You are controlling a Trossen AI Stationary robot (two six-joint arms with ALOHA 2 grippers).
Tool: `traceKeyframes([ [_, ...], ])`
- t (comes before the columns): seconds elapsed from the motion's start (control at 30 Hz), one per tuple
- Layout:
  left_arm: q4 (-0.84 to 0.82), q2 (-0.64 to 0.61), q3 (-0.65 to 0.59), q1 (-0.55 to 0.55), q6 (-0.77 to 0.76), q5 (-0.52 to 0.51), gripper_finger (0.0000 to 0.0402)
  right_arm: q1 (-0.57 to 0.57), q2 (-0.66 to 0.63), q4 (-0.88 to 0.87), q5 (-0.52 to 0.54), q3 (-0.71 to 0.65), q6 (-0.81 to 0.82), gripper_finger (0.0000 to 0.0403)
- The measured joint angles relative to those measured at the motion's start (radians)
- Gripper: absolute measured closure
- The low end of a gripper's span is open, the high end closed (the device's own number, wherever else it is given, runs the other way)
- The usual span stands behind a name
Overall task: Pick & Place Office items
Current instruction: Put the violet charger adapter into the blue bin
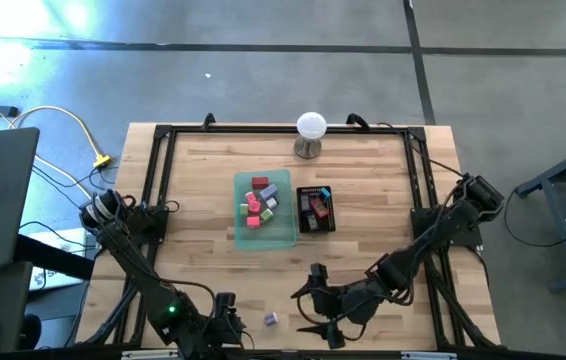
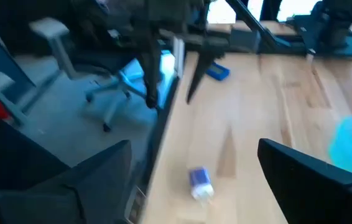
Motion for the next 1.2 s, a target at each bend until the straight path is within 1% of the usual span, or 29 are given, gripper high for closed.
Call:
traceKeyframes([
  [0.1,-0.003,0.000,-0.003,0.004,0.000,-0.038,0.0172,-0.001,0.000,-0.085,0.022,0.015,0.000,0.0066],
  [0.2,0.000,0.000,-0.003,0.021,0.000,-0.040,0.0172,-0.003,0.003,-0.107,0.026,0.016,0.001,0.0066],
  [0.37,-0.004,0.000,-0.003,0.052,0.001,-0.037,0.0172,-0.003,0.065,-0.122,-0.040,0.038,-0.028,0.0066],
  [0.47,-0.004,0.000,-0.004,0.069,-0.002,-0.033,0.0172,-0.003,0.123,-0.197,-0.059,0.137,-0.022,0.0066],
  [0.6,-0.007,0.000,-0.004,0.076,-0.042,-0.033,0.0172,0.010,0.238,-0.335,-0.024,0.297,-0.044,0.0066],
  [0.7,-0.014,0.000,-0.004,0.076,-0.087,-0.014,0.0172,0.013,0.316,-0.405,-0.010,0.379,-0.050,0.0066],
  [0.83,-0.042,0.000,-0.004,0.067,-0.142,0.062,0.0172,-0.010,0.374,-0.399,-0.005,0.407,-0.074,0.0066],
  [1.0,-0.050,0.000,-0.005,0.040,-0.173,0.064,0.0172,-0.053,0.420,-0.381,0.005,0.408,-0.074,0.0066],
  [1.2,-0.045,0.000,-0.005,0.002,-0.177,0.041,0.0172,-0.074,0.496,-0.330,-0.036,0.406,-0.137,0.0066],
])
